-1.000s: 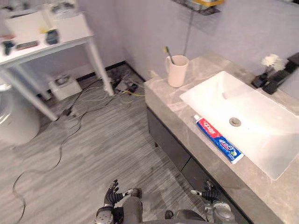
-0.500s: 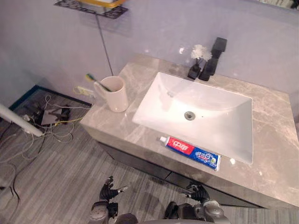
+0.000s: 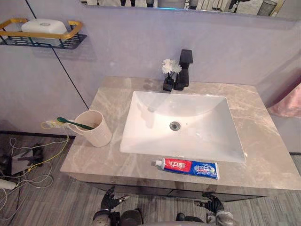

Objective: Organize washtable

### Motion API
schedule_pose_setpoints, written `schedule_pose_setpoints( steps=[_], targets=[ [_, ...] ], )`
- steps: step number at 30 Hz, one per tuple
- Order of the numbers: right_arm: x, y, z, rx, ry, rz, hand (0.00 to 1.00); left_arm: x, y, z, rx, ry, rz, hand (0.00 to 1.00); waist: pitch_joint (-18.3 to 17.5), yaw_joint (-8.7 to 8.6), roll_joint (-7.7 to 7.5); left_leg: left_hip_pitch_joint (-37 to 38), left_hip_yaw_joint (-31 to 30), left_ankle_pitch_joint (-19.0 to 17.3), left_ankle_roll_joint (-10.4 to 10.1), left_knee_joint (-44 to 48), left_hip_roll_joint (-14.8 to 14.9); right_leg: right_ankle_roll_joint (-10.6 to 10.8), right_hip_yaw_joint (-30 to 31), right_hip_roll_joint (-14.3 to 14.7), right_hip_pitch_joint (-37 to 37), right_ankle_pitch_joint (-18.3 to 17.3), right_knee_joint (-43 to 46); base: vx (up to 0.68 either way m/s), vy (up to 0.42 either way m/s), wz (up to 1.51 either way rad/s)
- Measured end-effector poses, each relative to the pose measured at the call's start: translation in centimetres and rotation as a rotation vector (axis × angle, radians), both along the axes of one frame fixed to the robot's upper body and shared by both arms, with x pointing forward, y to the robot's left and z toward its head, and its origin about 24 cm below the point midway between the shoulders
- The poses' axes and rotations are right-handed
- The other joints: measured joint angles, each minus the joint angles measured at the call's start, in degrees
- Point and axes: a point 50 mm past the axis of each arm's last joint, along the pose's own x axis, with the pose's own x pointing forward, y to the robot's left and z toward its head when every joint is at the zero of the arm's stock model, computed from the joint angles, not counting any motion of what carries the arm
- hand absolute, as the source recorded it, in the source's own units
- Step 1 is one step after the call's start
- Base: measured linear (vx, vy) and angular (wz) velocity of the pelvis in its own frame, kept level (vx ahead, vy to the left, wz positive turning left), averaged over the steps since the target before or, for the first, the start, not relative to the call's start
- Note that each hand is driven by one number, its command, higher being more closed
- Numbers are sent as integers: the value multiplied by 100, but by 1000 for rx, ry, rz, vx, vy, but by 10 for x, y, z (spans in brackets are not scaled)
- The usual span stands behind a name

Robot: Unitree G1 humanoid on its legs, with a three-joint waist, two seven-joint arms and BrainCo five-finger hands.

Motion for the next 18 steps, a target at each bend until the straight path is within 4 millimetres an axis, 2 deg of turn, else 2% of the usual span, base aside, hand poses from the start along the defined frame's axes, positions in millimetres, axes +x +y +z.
schedule_pose_setpoints(
  steps=[3, 10, 11, 18],
  targets=[
    [-6, -3, -2, -2, 16, -23, 0, -7, 4, -2, 8, 26, 8, 0, -19, -26, 23, 204, 57, 50, 77, -185, -149, 18, 20, -83, 135, 16, -130, 74, 91, -9],
    [-10, -8, -4, -15, 53, -15, 0, -14, 6, -4, 10, 47, 18, 0, -65, -18, 60, 345, 61, 62, 91, -307, -127, 7, 50, -30, 256, 24, -238, 48, -1, -2],
    [-3, -21, -1, -40, 45, 4, 0, -21, 12, -6, 23, 65, 28, 0, -154, -21, -47, 598, 150, 396, 120, -869, -168, 8, 161, -16, 248, 200, -424, 0, 0, 0],
    [-3, -21, -1, -37, 47, -4, 0, -20, 12, -6, 22, 64, 27, 0, -151, -31, -42, 622, 153, 432, 123, -926, -166, 8, 142, -17, 255, 200, -424, 0, 0, 0]
  ],
)
